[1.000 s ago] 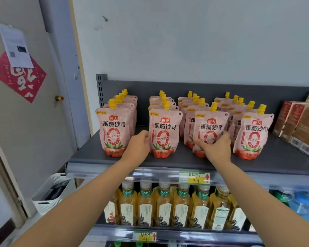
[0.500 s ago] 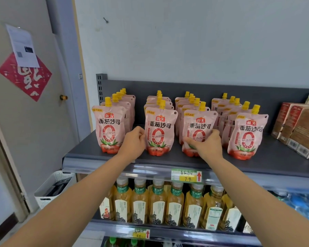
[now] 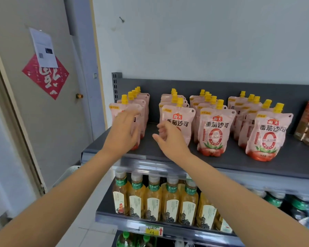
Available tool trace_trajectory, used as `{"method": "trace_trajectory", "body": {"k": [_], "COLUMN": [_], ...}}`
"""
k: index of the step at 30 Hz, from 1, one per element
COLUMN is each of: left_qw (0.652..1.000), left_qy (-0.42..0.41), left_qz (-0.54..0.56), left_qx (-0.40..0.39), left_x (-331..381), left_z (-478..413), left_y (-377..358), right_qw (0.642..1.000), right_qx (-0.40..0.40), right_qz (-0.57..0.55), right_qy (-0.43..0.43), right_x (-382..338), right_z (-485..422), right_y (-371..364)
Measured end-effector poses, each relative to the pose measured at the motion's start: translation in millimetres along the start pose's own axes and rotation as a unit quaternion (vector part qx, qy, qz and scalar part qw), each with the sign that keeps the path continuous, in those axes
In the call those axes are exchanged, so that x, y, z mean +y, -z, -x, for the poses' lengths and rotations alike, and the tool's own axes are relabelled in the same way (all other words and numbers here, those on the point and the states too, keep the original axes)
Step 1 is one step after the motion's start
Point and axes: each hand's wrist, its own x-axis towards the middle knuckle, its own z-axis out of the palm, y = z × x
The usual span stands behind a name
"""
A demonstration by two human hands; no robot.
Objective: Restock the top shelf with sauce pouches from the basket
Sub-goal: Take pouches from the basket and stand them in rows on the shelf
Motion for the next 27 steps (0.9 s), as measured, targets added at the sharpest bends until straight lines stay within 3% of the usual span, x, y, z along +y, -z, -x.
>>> {"method": "trace_trajectory", "body": {"k": [2,4,8,10,14,20,27], "left_qw": [0.997,0.987,0.943,0.931,0.927,0.940,0.895], "left_qy": [0.034,0.130,0.289,0.292,0.293,0.256,0.283], "left_qz": [-0.038,-0.016,0.162,0.213,0.232,0.216,0.334], "left_qx": [0.052,0.088,-0.008,-0.045,-0.035,-0.062,-0.088], "left_x": [-19.3,-36.3,-58.7,-66.0,-76.9,-85.6,-96.1], "left_z": [5.4,10.5,-0.3,-8.1,-15.4,-16.8,-17.7], "left_y": [13.8,20.1,25.5,24.2,20.2,20.3,21.9], "right_qw": [1.000,0.999,0.992,0.986,0.982,0.985,0.981], "right_qx": [-0.010,-0.015,0.031,0.068,0.103,0.073,0.050], "right_qz": [-0.001,-0.014,-0.099,-0.121,-0.128,-0.134,-0.160], "right_qy": [-0.015,-0.026,-0.076,-0.095,-0.093,-0.079,-0.100], "right_x": [-8.2,-18.0,-38.8,-41.0,-35.4,-24.0,-19.4], "right_z": [-11.5,-22.2,-43.3,-51.3,-58.0,-63.3,-66.2], "right_y": [-20.0,-38.0,-61.9,-69.7,-75.2,-64.8,-63.0]}}
